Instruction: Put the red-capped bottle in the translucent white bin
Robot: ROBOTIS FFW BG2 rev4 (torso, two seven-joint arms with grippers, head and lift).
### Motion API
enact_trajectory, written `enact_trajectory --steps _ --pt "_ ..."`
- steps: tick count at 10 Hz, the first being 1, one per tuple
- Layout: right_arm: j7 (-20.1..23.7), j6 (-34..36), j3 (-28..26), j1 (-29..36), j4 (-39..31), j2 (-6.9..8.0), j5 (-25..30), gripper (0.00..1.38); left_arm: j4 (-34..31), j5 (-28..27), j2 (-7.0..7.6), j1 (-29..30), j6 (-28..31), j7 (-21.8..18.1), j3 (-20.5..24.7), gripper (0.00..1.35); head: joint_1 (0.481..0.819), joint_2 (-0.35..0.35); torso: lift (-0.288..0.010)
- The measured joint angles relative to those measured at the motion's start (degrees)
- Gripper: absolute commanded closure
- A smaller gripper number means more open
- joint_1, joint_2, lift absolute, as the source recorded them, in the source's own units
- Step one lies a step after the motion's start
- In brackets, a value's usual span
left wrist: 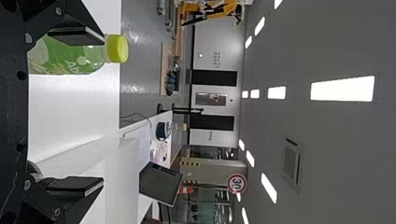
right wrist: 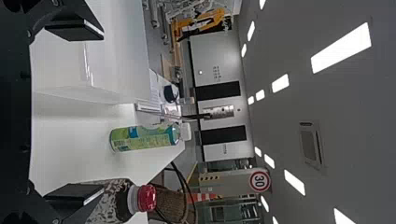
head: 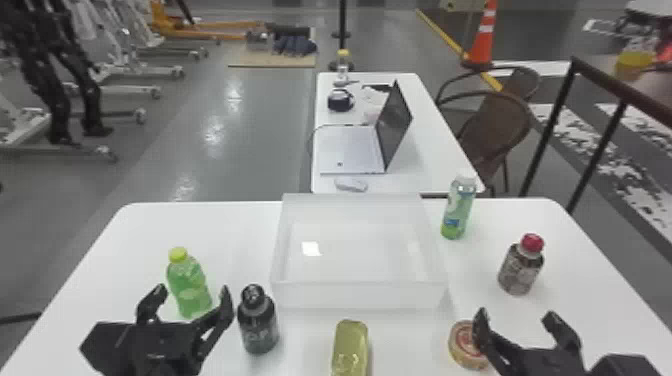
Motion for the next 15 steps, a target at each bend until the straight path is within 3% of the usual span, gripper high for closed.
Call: enact_trajectory --steps 12,15 --pt "-0.5 0.5 -1.0 -0.1 1.4 -0.10 0.1 0.14 0.0 -0.1 0.00 0.1 -0.2 0.0 0.1 0.23 0.549 0.000 -0.100" --pt "-0.4 -0.1 -4.1 -1.2 5.1 -1.19 -0.4 0.14 0.0 0.0 0.00 0.1 -0.2 0.1 0.2 0.23 0.549 0.000 -0.100"
